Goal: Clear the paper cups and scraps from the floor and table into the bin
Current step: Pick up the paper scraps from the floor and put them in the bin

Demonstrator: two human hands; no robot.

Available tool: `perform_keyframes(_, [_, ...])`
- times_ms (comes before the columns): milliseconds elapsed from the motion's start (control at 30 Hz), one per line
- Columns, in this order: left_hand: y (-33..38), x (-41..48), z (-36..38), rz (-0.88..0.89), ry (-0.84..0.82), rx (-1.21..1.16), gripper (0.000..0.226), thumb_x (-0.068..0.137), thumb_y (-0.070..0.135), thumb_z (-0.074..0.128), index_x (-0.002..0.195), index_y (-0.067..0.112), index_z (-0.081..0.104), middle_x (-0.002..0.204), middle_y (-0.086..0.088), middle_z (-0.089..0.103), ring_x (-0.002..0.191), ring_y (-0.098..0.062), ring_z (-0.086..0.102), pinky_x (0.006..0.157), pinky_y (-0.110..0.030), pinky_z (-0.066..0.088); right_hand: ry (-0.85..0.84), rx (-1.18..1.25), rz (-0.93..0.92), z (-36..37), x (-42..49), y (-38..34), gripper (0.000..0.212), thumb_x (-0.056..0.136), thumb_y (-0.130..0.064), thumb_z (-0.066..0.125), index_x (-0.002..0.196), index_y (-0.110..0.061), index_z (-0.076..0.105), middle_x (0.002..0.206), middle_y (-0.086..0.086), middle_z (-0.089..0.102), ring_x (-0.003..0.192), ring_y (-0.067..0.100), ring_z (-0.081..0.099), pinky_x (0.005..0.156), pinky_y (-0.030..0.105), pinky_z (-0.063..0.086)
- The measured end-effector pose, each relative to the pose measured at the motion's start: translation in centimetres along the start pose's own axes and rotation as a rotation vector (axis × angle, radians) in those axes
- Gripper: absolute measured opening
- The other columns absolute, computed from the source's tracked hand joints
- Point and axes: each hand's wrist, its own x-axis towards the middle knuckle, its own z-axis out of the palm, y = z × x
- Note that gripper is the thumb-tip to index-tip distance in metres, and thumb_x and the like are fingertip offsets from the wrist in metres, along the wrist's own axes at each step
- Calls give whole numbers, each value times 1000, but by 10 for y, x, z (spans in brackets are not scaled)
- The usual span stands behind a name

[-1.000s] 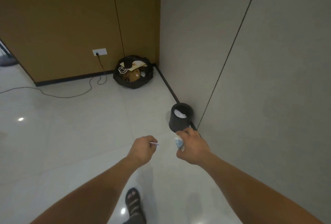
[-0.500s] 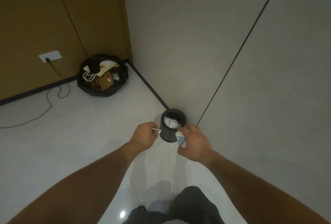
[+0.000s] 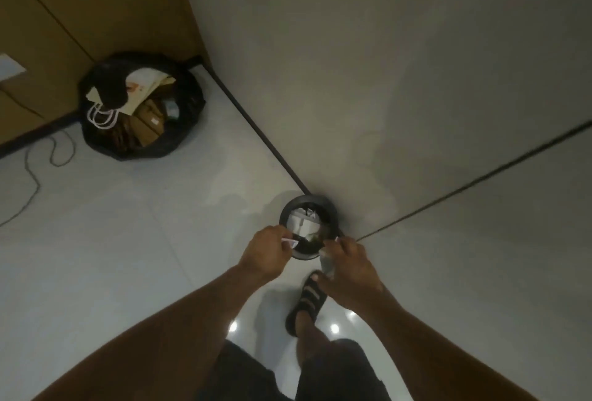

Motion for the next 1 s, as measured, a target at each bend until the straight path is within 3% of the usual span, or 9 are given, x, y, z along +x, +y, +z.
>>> perform_keyframes(133, [-26,96,42,66,-62,9,11,95,20,53,97,13,62,88,2,61,79,-10,57,70,-11,41,12,-41,-4,37,90,39,66,77,-48,71,134,-29,42,134,-1,44,121,19,44,95,26,47])
perform_keyframes(233, [-54,162,86,107,-119,28,11,96,21,50,93,14,58,85,3,57,77,-11,56,67,-14,39,7,-92,-44,81,159,66,65,78,-42,69,135,-27,41,135,-1,42,123,19,44,94,22,45])
perform_keyframes(367, [-102,232,151,105,-222,40,18,96,20,51,110,13,58,104,-3,60,92,-17,61,81,-26,50,38,-129,-56,148,240,107,67,79,-43,68,138,-22,42,138,5,44,126,24,44,94,24,38])
perform_keyframes(500, [-147,264,201,33,-299,-39,35,92,21,54,127,15,53,125,-4,58,112,-17,59,95,-32,50,-22,-144,-25,200,299,138,83,80,-44,71,148,-26,26,153,7,25,140,30,28,107,43,41])
perform_keyframes(567, [-161,267,213,29,-316,-105,48,90,22,55,137,18,42,135,-2,51,120,-16,53,98,-28,45,-37,-152,-33,215,312,145,89,81,-45,71,152,-26,21,158,8,16,145,31,19,111,47,37])
perform_keyframes(733, [-163,272,204,110,-265,-217,50,89,21,56,134,26,37,127,2,50,113,-10,50,90,-21,41,-2,-59,58,221,296,140,85,84,-39,67,153,-29,19,161,5,9,148,32,11,113,52,33])
perform_keyframes(833, [-150,267,179,83,-262,-167,53,89,23,57,138,20,36,130,-1,48,117,-13,47,89,-17,36,-1,-28,109,201,275,127,78,87,-38,62,152,-32,19,161,2,8,148,30,12,113,53,33])
perform_keyframes(1000, [-109,236,102,44,-233,6,68,88,29,61,146,18,29,149,-6,33,138,-25,28,109,-36,28,-25,-30,115,127,233,87,78,86,-40,60,151,-30,18,160,2,9,148,29,7,112,55,32])
